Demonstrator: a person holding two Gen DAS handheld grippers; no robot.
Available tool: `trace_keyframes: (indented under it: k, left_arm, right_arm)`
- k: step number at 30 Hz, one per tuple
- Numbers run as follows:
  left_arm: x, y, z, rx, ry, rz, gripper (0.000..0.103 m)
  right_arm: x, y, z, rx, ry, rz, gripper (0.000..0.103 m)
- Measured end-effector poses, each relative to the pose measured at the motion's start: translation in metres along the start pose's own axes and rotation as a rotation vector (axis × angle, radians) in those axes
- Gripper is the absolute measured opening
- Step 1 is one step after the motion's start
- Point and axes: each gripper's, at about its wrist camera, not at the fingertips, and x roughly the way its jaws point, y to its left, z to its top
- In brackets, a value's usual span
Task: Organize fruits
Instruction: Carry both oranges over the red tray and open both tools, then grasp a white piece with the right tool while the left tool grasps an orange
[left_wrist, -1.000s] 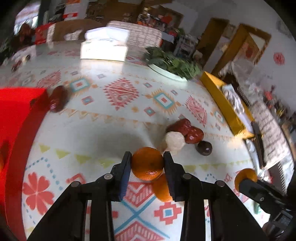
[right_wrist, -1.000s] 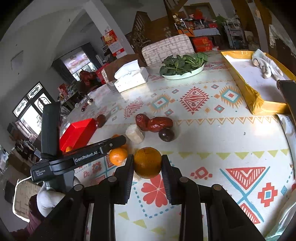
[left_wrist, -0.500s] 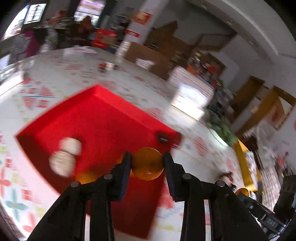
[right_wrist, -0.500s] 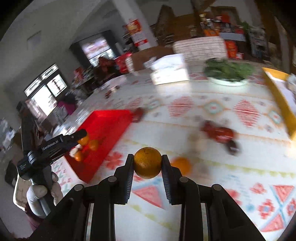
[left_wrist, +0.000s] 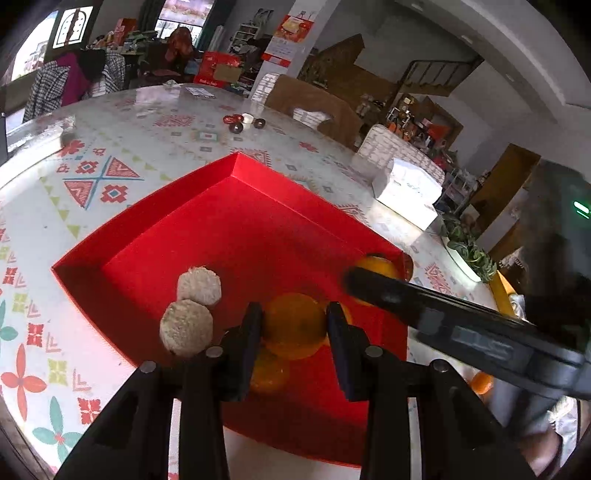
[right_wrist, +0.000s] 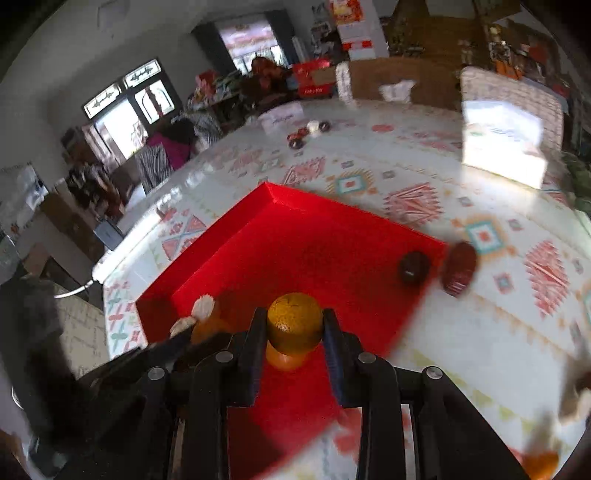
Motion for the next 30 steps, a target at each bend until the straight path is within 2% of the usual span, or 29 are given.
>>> trace_keyframes:
  k: [3,6,11,13,15,19,23,26,30]
  left_arm:
    - [0.0,0.0,-0.001,-0.003,0.005,-0.02,0.035]
    - [-0.004,0.002,0.0,-0.012,0.003,-0.031,0.042]
    - [-0.019,-0.002,0.002,-0.009,-0.042,-0.026,0.06]
    - [-0.028,-0.008,0.002,0.005,-0.064,-0.011,0.066]
    - [-0.036,-0.014,0.001,0.022,-0.086,0.0,0.072]
    - [-0.057,-0.032,-0.003,0.062,-0.144,0.008,0.083]
    - [-0.078,-0.051,-0.008,0.093,-0.177,-0.007,0.084]
    - [-0.089,-0.066,-0.015,0.11,-0.19,-0.031,0.084]
    - [-0.084,-0.094,-0.027,0.149,-0.149,-0.076,0.084]
  right_arm:
    - [0.023,0.007,0.007,-0.032,0.034,-0.03,0.032]
    - [0.029,0.007,0.009,-0.042,0.035,-0.033,0.032]
    - [0.006,0.01,0.013,-0.057,-0.024,-0.037,0.038]
    - [-0.012,0.011,0.012,-0.065,-0.066,-0.052,0.044]
    - [-0.035,0.009,0.01,-0.062,-0.119,-0.057,0.059]
    - [-0.088,-0.003,-0.003,-0.046,-0.249,-0.103,0.071]
    - [-0.144,-0.028,-0.025,-0.02,-0.382,-0.178,0.096]
    - [-0.178,-0.065,-0.045,0.046,-0.366,-0.169,0.096]
    - [-0.23,-0.14,-0.086,0.271,-0.387,-0.238,0.096]
